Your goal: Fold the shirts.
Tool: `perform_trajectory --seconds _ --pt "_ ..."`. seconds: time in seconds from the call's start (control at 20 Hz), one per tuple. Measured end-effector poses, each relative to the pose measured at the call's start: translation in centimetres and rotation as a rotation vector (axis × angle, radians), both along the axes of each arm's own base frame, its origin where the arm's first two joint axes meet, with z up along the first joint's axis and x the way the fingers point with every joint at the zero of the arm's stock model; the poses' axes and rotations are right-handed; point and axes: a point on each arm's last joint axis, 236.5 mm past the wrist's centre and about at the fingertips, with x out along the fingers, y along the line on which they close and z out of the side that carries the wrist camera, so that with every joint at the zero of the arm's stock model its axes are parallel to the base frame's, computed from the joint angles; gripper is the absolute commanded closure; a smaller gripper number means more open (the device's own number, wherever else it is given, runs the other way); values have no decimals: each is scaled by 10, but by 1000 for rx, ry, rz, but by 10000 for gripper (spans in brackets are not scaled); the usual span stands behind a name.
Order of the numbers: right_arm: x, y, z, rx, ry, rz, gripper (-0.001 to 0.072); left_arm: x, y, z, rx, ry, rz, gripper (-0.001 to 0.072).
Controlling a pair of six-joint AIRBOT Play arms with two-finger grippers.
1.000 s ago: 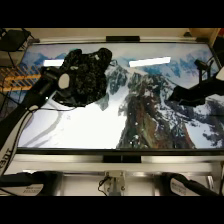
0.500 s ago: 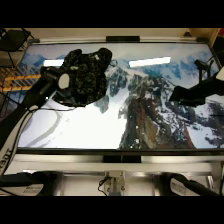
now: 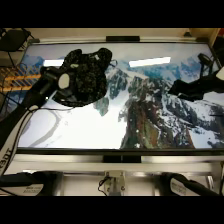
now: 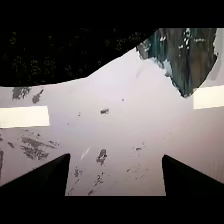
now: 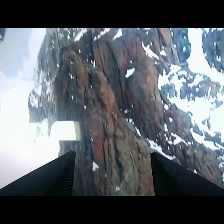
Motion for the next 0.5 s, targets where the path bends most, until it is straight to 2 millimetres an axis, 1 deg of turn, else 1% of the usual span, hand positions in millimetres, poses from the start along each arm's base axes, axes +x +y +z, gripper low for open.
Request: perform_trajectory --seconds 0.15,0.3,0.4,0.5 --pt "19 2 10 25 -87 -28 120 14 -6 3 -27 -57 -2 -13" --pt "34 2 19 32 -155 -44 120 25 -5 -1 -33 -82 5 -13" --pt "42 0 23 28 -195 -46 120 24 -2 -10 -13 -59 -4 -13" --pt "48 1 28 34 -225 -50 120 20 11 -23 32 -7 -16 -13"
